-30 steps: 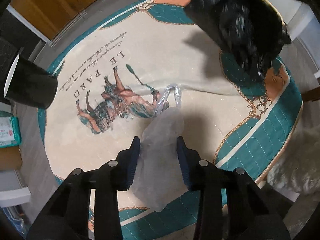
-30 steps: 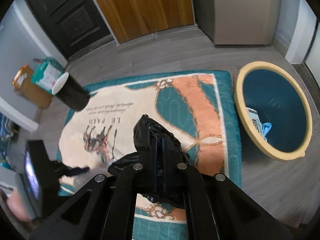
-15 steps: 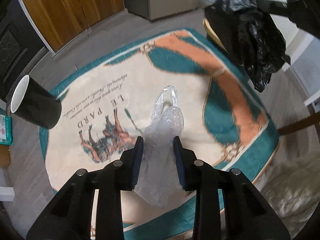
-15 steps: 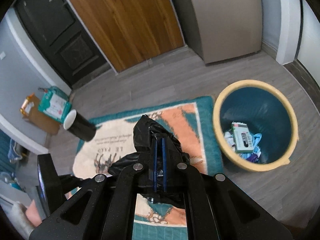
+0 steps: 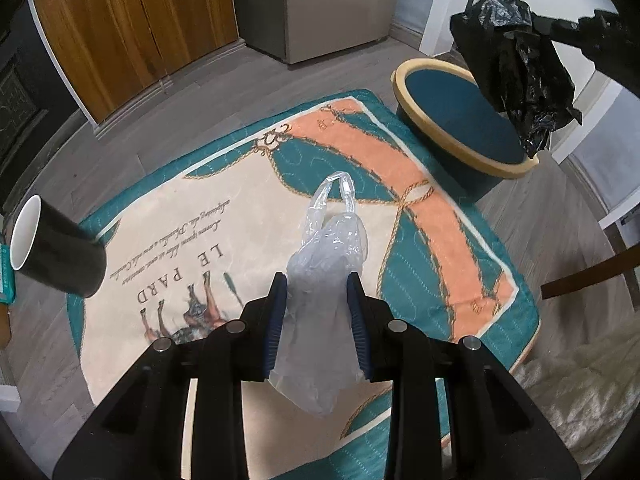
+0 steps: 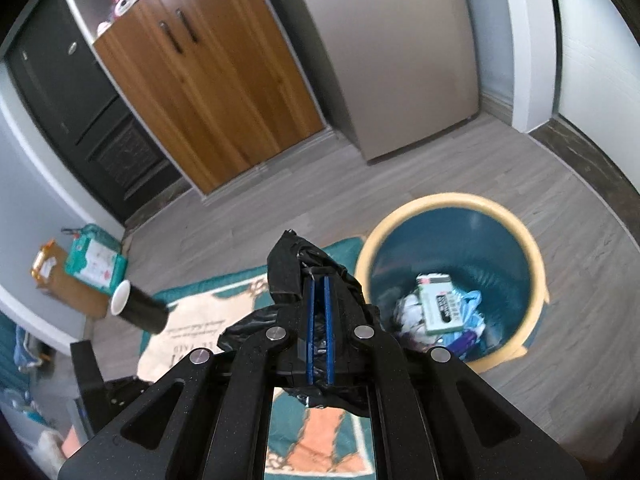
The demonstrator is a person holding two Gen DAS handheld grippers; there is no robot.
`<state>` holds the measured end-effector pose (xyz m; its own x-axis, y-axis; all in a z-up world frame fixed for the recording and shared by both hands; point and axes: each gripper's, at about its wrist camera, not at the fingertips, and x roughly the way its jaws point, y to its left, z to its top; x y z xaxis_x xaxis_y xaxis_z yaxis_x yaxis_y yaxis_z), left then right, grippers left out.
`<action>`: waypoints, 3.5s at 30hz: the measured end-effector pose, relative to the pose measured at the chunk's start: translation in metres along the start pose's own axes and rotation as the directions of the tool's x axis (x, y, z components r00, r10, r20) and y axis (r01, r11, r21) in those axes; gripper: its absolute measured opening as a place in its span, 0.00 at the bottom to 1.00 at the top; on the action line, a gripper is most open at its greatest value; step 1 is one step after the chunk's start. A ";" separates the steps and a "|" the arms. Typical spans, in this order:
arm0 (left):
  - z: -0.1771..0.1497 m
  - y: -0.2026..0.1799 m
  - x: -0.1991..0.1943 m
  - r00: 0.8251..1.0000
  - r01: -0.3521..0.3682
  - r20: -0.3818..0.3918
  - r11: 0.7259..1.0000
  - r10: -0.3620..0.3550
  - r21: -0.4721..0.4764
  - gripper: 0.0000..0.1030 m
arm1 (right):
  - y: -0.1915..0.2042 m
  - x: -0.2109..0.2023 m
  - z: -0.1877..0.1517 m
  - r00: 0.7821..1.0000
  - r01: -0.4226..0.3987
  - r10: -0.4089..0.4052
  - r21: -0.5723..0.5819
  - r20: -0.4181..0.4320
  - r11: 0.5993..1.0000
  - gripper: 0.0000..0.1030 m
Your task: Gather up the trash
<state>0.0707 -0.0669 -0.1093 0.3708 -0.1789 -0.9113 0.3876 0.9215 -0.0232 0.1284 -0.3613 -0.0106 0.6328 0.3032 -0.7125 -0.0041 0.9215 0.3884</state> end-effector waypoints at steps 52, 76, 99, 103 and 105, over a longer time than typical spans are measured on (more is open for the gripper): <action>0.165 -0.130 0.052 0.968 0.147 0.195 0.986 -0.160 0.082 0.59 | -0.161 0.061 0.007 0.986 0.169 -0.158 0.283 -0.061 0.944 0.30; 0.079 -0.122 -0.070 0.922 0.100 0.356 0.981 -0.154 0.166 0.88 | -0.047 -0.070 -0.068 0.949 0.301 -0.302 0.026 0.088 0.953 0.81; 0.083 -0.117 -0.054 0.922 0.008 0.383 0.993 -0.054 0.119 0.94 | -0.050 -0.069 -0.071 0.921 0.371 -0.373 0.046 0.108 0.928 0.90; 0.083 -0.118 -0.055 0.922 0.003 0.384 0.993 -0.050 0.120 0.94 | -0.050 -0.070 -0.071 0.921 0.372 -0.375 0.043 0.109 0.927 0.90; 0.083 -0.118 -0.056 0.922 0.006 0.383 0.993 -0.052 0.120 0.94 | -0.050 -0.069 -0.071 0.921 0.371 -0.373 0.044 0.108 0.928 0.90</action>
<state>0.0742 -0.1939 -0.0219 0.6453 -0.3451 -0.6815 0.4884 0.8724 0.0207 0.0296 -0.4110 -0.0221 0.6680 -0.0909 -0.7385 0.2646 0.9566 0.1216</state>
